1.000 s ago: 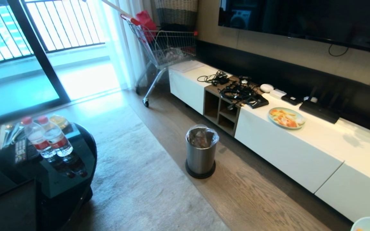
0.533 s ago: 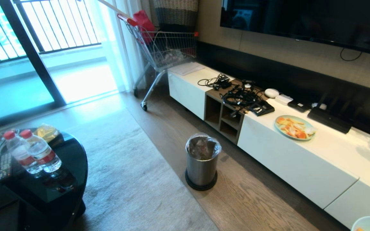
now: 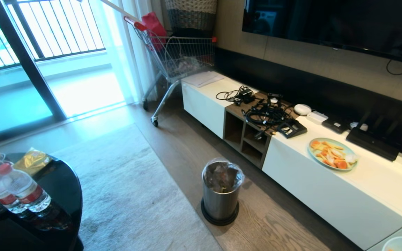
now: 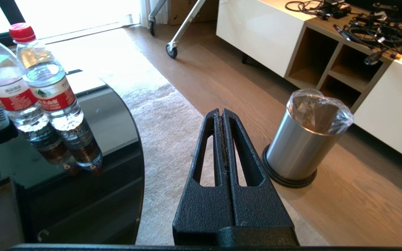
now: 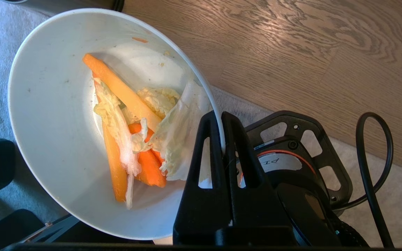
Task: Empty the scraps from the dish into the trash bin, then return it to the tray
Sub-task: Move the bowl over the trash can
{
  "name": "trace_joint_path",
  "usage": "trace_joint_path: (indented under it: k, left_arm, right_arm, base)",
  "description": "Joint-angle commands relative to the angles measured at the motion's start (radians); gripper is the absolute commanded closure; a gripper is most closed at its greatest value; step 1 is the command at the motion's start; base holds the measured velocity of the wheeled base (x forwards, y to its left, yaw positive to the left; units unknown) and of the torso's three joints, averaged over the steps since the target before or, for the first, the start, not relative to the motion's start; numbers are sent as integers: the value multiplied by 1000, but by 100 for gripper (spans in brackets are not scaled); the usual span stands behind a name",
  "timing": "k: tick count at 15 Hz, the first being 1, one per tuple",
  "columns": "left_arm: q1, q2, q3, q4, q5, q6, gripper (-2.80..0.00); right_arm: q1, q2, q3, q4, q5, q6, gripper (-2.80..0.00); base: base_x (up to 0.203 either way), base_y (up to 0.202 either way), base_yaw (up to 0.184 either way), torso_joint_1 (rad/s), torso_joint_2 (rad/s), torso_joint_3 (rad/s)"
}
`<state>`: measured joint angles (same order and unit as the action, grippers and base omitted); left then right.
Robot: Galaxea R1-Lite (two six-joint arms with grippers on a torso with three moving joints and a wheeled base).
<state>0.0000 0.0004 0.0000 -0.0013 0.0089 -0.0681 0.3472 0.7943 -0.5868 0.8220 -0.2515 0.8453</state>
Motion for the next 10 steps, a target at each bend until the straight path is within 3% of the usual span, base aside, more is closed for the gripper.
trace_joint_path:
  k: [1,10]
  left_arm:
    - [0,0,0,0,0,-1,0]
    - [0,0,0,0,0,-1,0]
  right_arm:
    - [1,-1,-1,3,-2,5,0]
    - [-1,-17,-5,12,-3,3,0]
  base:
    - [155,0,1,6,9,7]
    - [7,0,1,3,0,0]
